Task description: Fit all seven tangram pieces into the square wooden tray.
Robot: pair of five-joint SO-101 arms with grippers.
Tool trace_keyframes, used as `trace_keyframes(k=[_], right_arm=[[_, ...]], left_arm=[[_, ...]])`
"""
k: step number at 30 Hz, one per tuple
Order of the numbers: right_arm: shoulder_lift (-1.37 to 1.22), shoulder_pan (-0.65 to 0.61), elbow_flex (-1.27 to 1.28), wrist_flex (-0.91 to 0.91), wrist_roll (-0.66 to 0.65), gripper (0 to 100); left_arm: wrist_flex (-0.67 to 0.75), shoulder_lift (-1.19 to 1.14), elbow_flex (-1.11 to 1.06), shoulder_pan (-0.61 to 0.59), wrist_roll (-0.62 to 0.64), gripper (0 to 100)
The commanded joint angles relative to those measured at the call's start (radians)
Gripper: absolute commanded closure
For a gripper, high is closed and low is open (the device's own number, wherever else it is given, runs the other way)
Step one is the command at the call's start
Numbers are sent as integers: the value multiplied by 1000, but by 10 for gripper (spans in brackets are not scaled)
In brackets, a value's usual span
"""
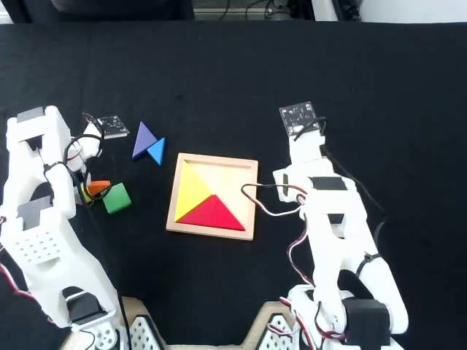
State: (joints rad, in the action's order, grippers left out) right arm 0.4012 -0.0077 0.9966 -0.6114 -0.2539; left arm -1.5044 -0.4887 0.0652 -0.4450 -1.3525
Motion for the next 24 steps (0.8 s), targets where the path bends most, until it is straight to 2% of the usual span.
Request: trace_keyframes(k=[1,4,7,10,14,17,21,24], right_arm=[[33,-17,-4,8,-12,987],[35,-15,-5,8,-12,987],[36,-11,-7,6,-12,987],[36,-5,-10,6,-12,987],[38,97,-42,5,0,987],[38,221,-81,6,91,987],[30,350,-104,14,192,987],[30,377,-105,15,216,987]], left_arm=[[-127,115,179,25,101,970],[-207,206,274,61,198,970],[-226,325,315,110,342,970],[-224,442,306,179,592,970],[-215,554,223,292,1048,970],[-123,626,87,410,1269,970],[115,736,-205,628,1363,970],[350,775,-437,736,1441,970]])
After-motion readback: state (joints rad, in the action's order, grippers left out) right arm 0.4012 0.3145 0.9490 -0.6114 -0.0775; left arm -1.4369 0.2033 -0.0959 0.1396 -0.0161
